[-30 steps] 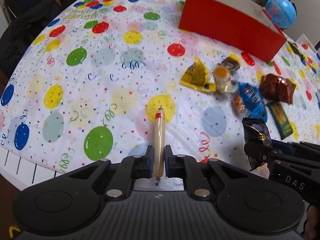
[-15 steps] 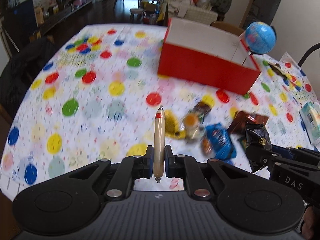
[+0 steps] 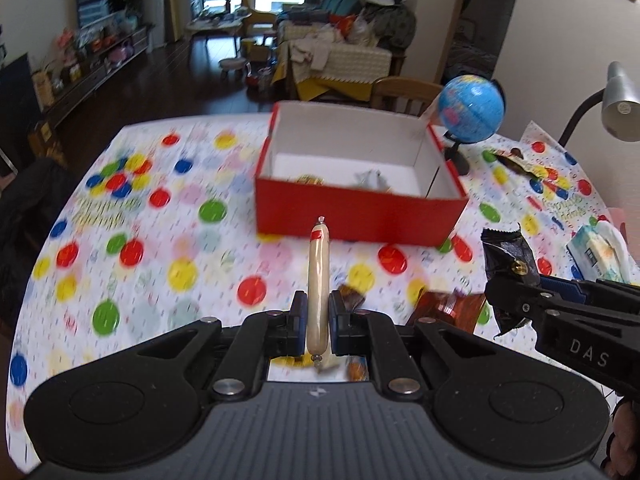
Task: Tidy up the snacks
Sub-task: 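Carry both snacks over the red box and open both tools to drop them, then move both tools back to the remaining snacks on the tablecloth, then grasp the yellow chip bag with the left tool while the right tool grasps the green cracker packet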
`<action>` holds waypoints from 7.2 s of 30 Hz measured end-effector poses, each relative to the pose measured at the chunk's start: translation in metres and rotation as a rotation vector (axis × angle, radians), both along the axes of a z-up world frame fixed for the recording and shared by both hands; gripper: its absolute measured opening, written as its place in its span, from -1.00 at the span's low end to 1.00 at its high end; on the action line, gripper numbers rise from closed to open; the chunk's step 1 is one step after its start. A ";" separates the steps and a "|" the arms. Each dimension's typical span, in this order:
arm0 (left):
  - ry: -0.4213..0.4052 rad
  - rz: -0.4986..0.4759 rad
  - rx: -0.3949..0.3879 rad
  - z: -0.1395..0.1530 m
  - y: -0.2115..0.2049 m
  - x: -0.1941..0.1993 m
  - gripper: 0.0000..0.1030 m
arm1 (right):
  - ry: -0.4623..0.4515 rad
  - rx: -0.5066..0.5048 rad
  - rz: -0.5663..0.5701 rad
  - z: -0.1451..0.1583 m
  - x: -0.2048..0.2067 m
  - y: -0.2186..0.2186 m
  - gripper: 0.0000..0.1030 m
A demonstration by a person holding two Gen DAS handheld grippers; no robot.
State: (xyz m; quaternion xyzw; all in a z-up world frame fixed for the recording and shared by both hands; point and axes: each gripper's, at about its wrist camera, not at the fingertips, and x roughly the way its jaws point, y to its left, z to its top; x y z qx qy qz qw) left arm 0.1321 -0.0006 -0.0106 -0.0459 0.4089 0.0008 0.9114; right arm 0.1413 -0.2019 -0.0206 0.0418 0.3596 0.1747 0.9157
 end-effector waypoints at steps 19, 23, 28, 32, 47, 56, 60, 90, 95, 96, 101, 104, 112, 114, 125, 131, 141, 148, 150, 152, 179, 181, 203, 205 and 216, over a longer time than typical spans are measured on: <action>-0.017 -0.121 0.030 0.013 0.011 0.132 -0.79 | -0.007 -0.056 -0.092 0.017 0.106 0.020 -0.39; 0.001 -0.134 0.041 0.007 0.015 0.163 -0.79 | 0.007 -0.077 -0.103 0.013 0.131 0.027 -0.39; 0.020 -0.151 0.063 -0.005 0.014 0.197 -0.79 | 0.032 -0.095 -0.108 -0.001 0.163 0.033 -0.39; 0.041 -0.159 0.079 -0.018 0.013 0.222 -0.79 | 0.059 -0.105 -0.127 -0.016 0.187 0.034 -0.39; 0.160 -0.162 0.106 -0.082 0.022 0.290 -0.79 | 0.186 -0.171 -0.156 -0.080 0.241 0.039 -0.38; 0.217 -0.160 0.093 -0.101 0.027 0.302 -0.79 | 0.226 -0.176 -0.156 -0.093 0.244 0.041 -0.34; 0.229 -0.159 0.077 -0.100 0.028 0.301 -0.79 | 0.230 -0.164 -0.154 -0.092 0.243 0.040 -0.31; 0.095 -0.097 0.006 -0.014 0.027 0.195 0.29 | 0.070 -0.035 -0.111 -0.018 0.152 0.016 0.49; 0.067 -0.092 -0.008 0.001 0.023 0.165 0.30 | 0.043 -0.020 -0.098 -0.008 0.127 0.009 0.61; 0.063 -0.093 -0.011 0.003 0.022 0.159 0.30 | 0.039 -0.015 -0.092 -0.006 0.123 0.007 0.62; 0.026 -0.068 0.001 0.012 0.018 0.126 0.32 | 0.009 -0.019 -0.088 0.001 0.095 0.002 0.81; 0.008 -0.059 -0.026 0.016 0.018 0.105 0.32 | 0.003 -0.011 -0.077 0.003 0.079 -0.002 0.81; 0.002 -0.051 -0.056 0.017 0.018 0.058 0.40 | -0.011 0.024 -0.054 0.001 0.036 -0.014 0.82; 0.008 -0.032 -0.060 0.014 0.019 0.048 0.48 | -0.014 0.029 -0.049 -0.002 0.025 -0.016 0.82; 0.040 0.040 -0.082 -0.021 0.024 0.013 0.65 | 0.047 0.004 -0.095 -0.045 -0.009 -0.029 0.84; 0.125 0.069 -0.090 -0.055 0.029 0.014 0.65 | 0.103 -0.038 -0.102 -0.078 -0.009 -0.030 0.79; 0.222 0.124 -0.014 -0.104 0.035 0.029 0.65 | 0.180 -0.117 -0.105 -0.122 -0.006 -0.022 0.63; 0.257 0.146 -0.001 -0.126 0.040 0.040 0.65 | 0.220 -0.162 -0.108 -0.142 0.004 -0.019 0.52; 0.271 0.158 -0.005 -0.132 0.043 0.045 0.65 | 0.228 -0.172 -0.111 -0.146 0.007 -0.017 0.49; 0.279 0.166 -0.003 -0.136 0.046 0.049 0.65 | 0.233 -0.176 -0.116 -0.148 0.011 -0.016 0.45; 0.292 0.133 -0.081 -0.148 0.057 0.063 -0.06 | 0.233 -0.251 -0.102 -0.154 0.011 -0.008 -0.10; 0.294 0.148 -0.090 -0.147 0.061 0.061 -0.06 | 0.239 -0.238 -0.111 -0.152 0.008 -0.010 -0.10; 0.166 0.081 -0.046 -0.071 0.022 0.028 -0.06 | 0.142 -0.083 -0.204 -0.098 -0.031 -0.045 -0.10; 0.150 0.067 -0.039 -0.062 0.018 0.028 -0.06 | 0.128 -0.067 -0.202 -0.089 -0.030 -0.046 -0.10; 0.077 0.014 -0.012 -0.019 0.010 0.040 -0.06 | 0.022 -0.042 -0.171 -0.036 -0.010 -0.036 -0.10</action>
